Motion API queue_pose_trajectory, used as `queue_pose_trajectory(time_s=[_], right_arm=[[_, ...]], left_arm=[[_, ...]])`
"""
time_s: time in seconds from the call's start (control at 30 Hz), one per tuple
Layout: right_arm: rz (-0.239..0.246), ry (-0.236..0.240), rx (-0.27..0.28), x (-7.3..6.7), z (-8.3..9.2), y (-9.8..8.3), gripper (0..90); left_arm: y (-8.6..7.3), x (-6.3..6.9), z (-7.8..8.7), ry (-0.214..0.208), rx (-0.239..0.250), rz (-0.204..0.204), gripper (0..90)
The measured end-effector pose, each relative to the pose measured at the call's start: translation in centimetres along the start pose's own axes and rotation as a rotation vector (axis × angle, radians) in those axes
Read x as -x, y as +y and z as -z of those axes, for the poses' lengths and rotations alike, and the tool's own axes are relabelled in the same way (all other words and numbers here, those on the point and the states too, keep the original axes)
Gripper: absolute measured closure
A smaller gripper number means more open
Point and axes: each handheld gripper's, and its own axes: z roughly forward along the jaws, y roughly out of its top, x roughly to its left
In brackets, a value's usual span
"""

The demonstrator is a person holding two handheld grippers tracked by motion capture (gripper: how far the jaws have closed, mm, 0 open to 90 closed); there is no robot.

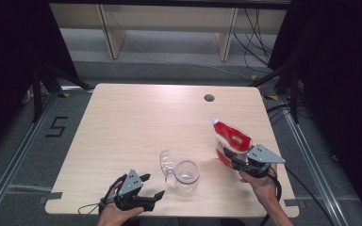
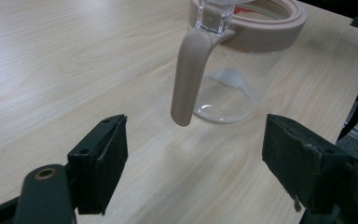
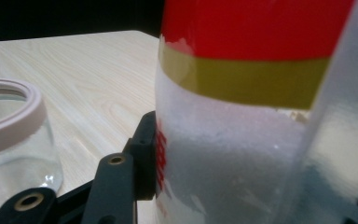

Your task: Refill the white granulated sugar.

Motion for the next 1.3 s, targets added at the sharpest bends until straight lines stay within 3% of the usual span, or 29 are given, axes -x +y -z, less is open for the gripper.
queue_pose_trajectory(time_s=[0.1,0.17,0.2,0.23,0.3,0.37,0.4,0.43,0.5,0.63,0.8,1.13,1.3], right_arm=[[-0.015,-0.004,0.007,-0.5,1.0,0.4,55.3],[0.007,0.013,0.024,-0.6,1.3,0.4,55.4],[0.004,0.007,0.001,-0.9,1.8,0.4,55.4],[0.017,0.012,0.002,-1.0,2.0,0.3,55.5],[0.025,0.012,-0.014,-1.3,2.6,0.1,55.6],[0.034,0.023,-0.009,-1.6,2.8,0.0,55.7],[0.055,0.014,-0.011,-1.7,3.0,0.1,55.7],[0.054,0.008,-0.012,-2.0,3.3,0.1,55.7],[0.06,0.023,-0.014,-2.4,3.7,0.2,55.8],[0.153,0.009,-0.035,-3.2,4.6,0.3,55.9],[0.217,0.006,-0.065,-4.1,5.3,0.1,56.0],[0.295,-0.014,-0.094,-4.9,5.8,0.1,56.3],[0.364,-0.036,-0.118,-5.3,6.1,0.1,56.4]], left_arm=[[-0.1,-0.1,0.0,0.006,-0.008,-0.009,22.3],[-0.1,0.1,-0.1,0.006,-0.004,0.017,22.3],[0.0,-0.1,-0.1,0.0,-0.001,-0.008,22.3],[-0.1,0.0,-0.1,0.007,-0.01,0.008,22.2],[0.0,-0.1,-0.1,0.005,-0.007,-0.011,22.2],[-0.1,0.1,-0.2,0.008,0.003,0.027,22.2],[-0.1,0.1,-0.2,0.006,0.005,0.022,22.2],[0.0,-0.1,0.0,0.008,-0.012,-0.013,22.1],[-0.1,0.0,-0.1,0.005,-0.005,0.009,22.1],[-0.1,-0.1,-0.1,0.004,-0.004,0.003,22.1],[-0.1,0.0,-0.1,0.007,-0.004,0.013,22.1],[-0.1,0.0,-0.2,0.01,0.005,0.028,22.0],[-0.1,0.0,-0.2,0.01,0.006,0.028,22.0]])
